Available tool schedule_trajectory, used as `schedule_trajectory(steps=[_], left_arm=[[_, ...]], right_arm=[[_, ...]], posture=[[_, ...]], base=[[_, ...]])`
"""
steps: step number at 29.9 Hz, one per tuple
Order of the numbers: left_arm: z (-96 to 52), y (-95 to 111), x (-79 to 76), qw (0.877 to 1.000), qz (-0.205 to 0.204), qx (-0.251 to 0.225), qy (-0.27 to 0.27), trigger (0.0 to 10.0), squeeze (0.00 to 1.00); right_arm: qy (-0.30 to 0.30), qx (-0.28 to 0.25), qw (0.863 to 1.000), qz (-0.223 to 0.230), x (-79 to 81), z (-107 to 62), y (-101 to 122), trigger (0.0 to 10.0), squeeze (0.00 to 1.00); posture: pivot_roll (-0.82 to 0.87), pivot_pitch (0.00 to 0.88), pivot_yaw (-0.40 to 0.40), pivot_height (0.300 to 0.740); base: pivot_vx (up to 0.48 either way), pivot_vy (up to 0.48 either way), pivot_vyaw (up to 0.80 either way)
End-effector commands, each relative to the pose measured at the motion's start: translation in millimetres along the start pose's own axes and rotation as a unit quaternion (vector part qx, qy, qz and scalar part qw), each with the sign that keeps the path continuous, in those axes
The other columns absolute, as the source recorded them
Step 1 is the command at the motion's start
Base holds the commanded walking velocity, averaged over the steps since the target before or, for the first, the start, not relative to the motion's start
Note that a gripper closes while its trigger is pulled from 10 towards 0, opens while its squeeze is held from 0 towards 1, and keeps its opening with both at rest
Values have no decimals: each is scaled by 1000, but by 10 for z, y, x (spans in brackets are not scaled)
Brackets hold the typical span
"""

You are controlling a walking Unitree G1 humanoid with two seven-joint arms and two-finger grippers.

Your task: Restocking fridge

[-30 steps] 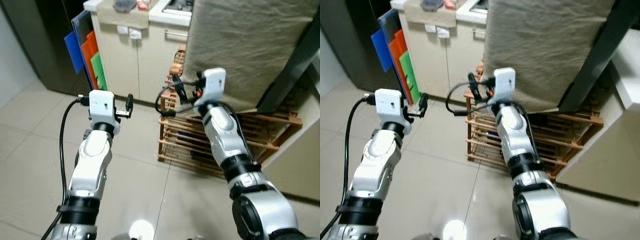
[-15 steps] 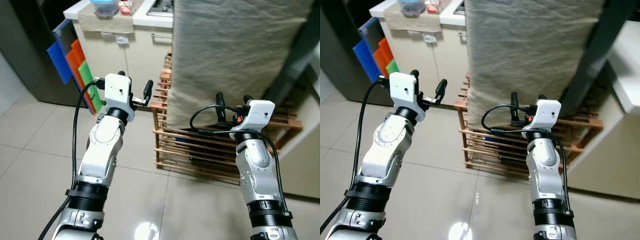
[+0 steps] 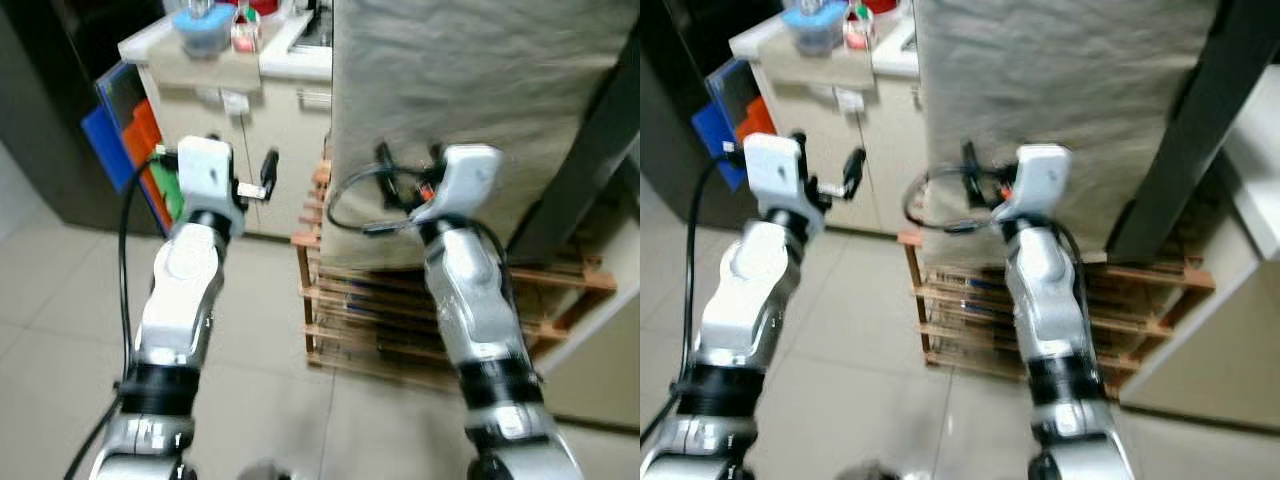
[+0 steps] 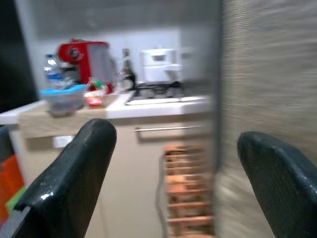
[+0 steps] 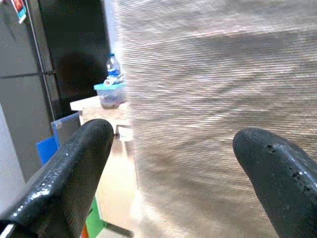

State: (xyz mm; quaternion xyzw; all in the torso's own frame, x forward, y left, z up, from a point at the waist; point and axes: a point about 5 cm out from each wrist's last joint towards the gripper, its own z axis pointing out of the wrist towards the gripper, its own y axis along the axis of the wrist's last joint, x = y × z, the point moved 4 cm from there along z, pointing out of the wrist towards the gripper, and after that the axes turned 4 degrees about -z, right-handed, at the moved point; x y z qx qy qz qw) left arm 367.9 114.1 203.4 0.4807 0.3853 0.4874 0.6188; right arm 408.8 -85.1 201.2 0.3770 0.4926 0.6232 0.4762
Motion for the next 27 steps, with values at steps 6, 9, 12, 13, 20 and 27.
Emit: schedule_trajectory(steps=[6, 9, 12, 13, 20, 27], left_arm=[[-4, 61, 37, 1000, 7, -9, 10, 10000, 0], [-39, 17, 72, 999, 32, 1, 21, 10000, 0], [-91, -42, 60, 999, 32, 9, 19, 10000, 0], [-91, -42, 60, 999, 32, 9, 19, 10000, 0], [-130, -212, 73, 999, 16, 36, 16, 10000, 0], [-125, -278, 239, 996, -13, 46, 70, 10000, 0]], right_arm=[[-11, -16, 1000, -8, 2, 248, 192, 10000, 0], [-10, -39, 999, -8, -39, 148, 230, 10000, 0], [-20, -53, 998, -21, -127, -140, 170, 10000, 0], [-20, -53, 998, -21, -127, -140, 170, 10000, 0], [-81, -2, 996, -35, -471, -760, -200, 10000, 0], [-127, 66, 988, -66, -784, -1065, -500, 10000, 0]], posture=[[-27, 0, 16, 740], [-29, 0, 8, 740], [-49, 0, 8, 740], [-49, 0, 8, 740], [-97, 6, 30, 740], [-105, 22, 44, 740]], base=[[0, 0, 0], [0, 0, 0], [0, 0, 0], [0, 0, 0], [0, 206, 0], [0, 480, -686]])
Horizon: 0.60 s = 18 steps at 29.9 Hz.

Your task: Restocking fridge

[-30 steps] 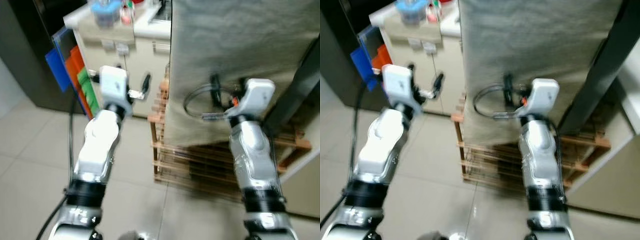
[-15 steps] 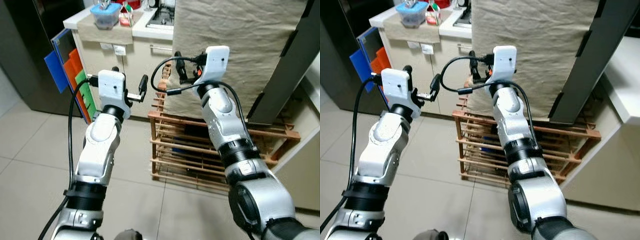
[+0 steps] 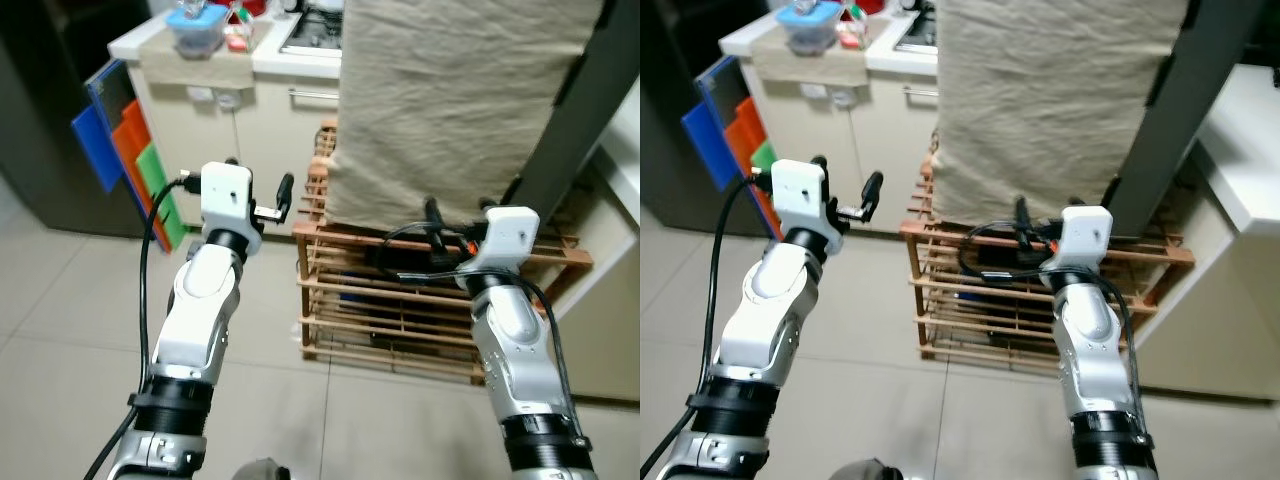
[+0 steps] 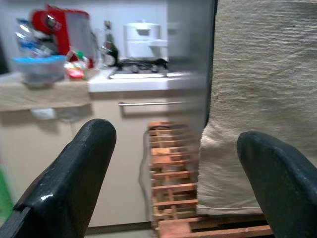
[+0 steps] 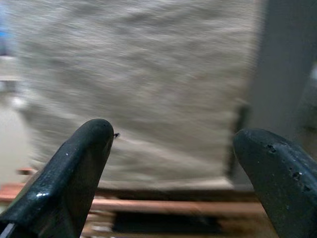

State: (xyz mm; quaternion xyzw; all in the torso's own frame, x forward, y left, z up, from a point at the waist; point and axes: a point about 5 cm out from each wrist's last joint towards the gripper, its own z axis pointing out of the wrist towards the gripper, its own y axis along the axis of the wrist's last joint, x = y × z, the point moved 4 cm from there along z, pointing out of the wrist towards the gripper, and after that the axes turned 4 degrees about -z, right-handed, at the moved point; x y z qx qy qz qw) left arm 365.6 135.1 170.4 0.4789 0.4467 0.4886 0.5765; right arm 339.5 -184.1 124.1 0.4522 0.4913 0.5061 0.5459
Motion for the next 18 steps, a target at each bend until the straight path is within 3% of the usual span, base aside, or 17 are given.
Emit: schedule_trajectory(steps=[1, 8, 18], left_arm=[[16, 23, 51, 1000, -3, -2, 19, 10000, 0], [-7, -58, 48, 1000, -1, 10, 15, 10000, 0], [47, -125, 154, 999, 7, 21, 25, 10000, 0]], right_arm=[[1, -3, 1000, -10, -13, 14, 53, 10000, 0], [6, -9, 1000, -27, -81, -39, 96, 10000, 0], [11, -24, 1000, -10, -70, -124, 193, 10000, 0]], posture=[[-102, 23, 42, 740], [-93, 17, 38, 740], [-111, 6, 54, 740]], base=[[0, 480, -800], [0, 480, -800], [0, 480, -800]])
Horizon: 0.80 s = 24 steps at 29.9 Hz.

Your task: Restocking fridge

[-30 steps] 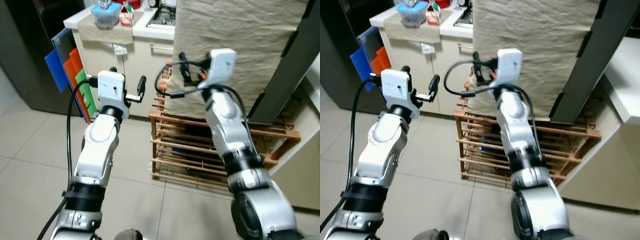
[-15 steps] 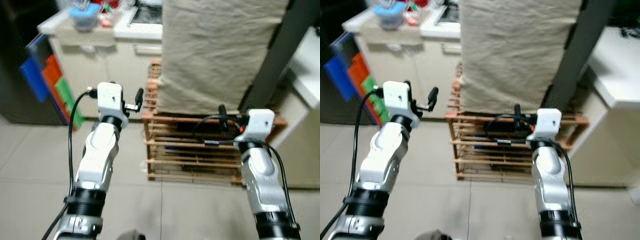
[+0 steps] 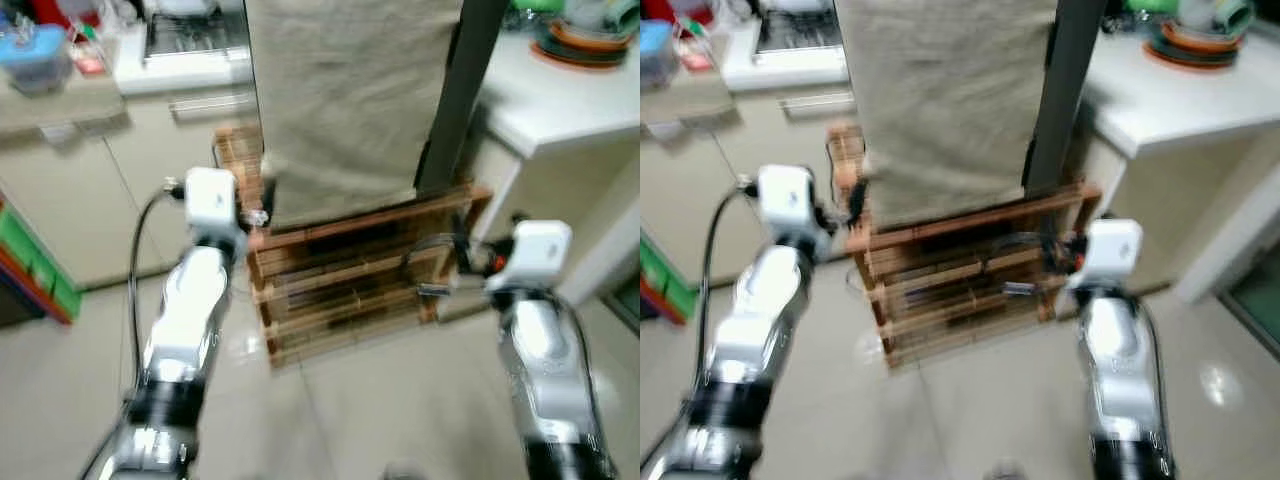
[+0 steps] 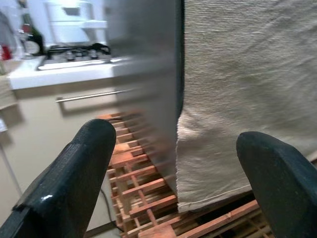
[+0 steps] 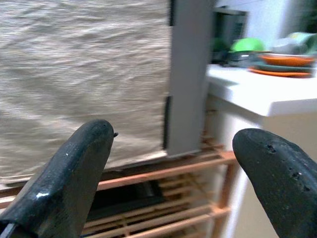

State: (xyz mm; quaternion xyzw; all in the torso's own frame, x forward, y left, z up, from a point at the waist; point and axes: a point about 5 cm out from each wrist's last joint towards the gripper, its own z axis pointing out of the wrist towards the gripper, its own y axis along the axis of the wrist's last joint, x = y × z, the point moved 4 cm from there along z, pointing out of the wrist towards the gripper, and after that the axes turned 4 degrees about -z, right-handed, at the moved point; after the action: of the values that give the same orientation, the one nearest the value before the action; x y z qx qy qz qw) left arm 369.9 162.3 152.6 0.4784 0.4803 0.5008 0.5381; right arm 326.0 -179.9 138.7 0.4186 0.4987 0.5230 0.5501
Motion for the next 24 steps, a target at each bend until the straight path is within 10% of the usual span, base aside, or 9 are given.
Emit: schedule_trajectory(steps=[1, 13, 24], left_arm=[[54, 49, -135, 1000, -1, -9, -19, 10000, 0], [-66, 106, -246, 997, -6, -27, -69, 10000, 0], [-219, 342, -254, 995, -23, -66, -72, 10000, 0]], right_arm=[[-17, 1, 1000, 5, -107, -10, 29, 10000, 0], [-92, -19, 995, 37, -382, 13, 162, 10000, 0], [-54, -54, 997, 9, -2, -111, 507, 10000, 0]], posture=[[-111, 6, 54, 740], [-100, 0, 46, 740], [-58, 0, 26, 740]], base=[[0, 480, -800], [0, 479, -800], [0, 436, -794]])
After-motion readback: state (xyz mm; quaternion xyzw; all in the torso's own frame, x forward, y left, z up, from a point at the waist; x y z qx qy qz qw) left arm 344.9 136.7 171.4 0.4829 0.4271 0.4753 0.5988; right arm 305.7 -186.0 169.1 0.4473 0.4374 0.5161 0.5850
